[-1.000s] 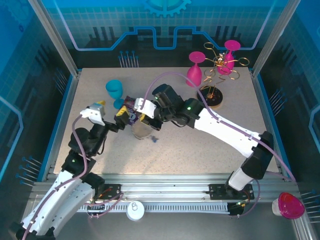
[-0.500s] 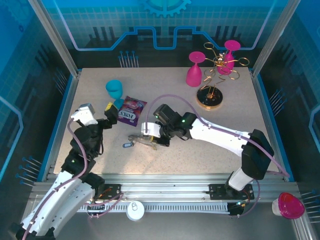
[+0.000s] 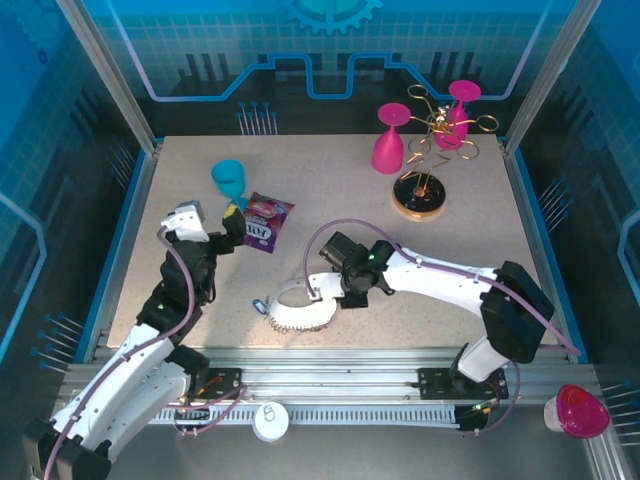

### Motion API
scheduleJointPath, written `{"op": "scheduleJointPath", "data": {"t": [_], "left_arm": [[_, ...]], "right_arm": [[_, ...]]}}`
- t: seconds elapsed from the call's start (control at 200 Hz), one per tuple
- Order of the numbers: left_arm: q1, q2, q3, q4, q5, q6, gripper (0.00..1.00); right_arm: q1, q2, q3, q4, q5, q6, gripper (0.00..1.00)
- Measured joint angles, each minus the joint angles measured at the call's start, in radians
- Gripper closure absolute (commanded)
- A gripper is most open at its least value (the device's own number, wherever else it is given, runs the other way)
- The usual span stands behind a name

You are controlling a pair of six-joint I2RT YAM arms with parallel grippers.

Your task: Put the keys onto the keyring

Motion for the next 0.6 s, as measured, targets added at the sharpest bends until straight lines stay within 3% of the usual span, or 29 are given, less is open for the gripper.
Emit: {"op": "scheduleJointPath", "data": {"t": [0.155,0.35,0.6], "left_arm": [[0.029,0.022,-0.003,-0.013,0.003,-0.022,0.01],[0.065,0.021,-0.022,-0.033,0.012,-0.029,0.01],[0.113,0.047,-0.033,-0.056,0.050,-0.024,0.01]], "right_arm": [[-0.045,0.063,-0.032,-0.012,0.069,-0.029,0.97],[-0.075,0.070,-0.076,-0.035,0.135,-0.039,0.67],[-0.154,0.059,-0.106,-0.106,0.190,-0.032,0.56]]}}
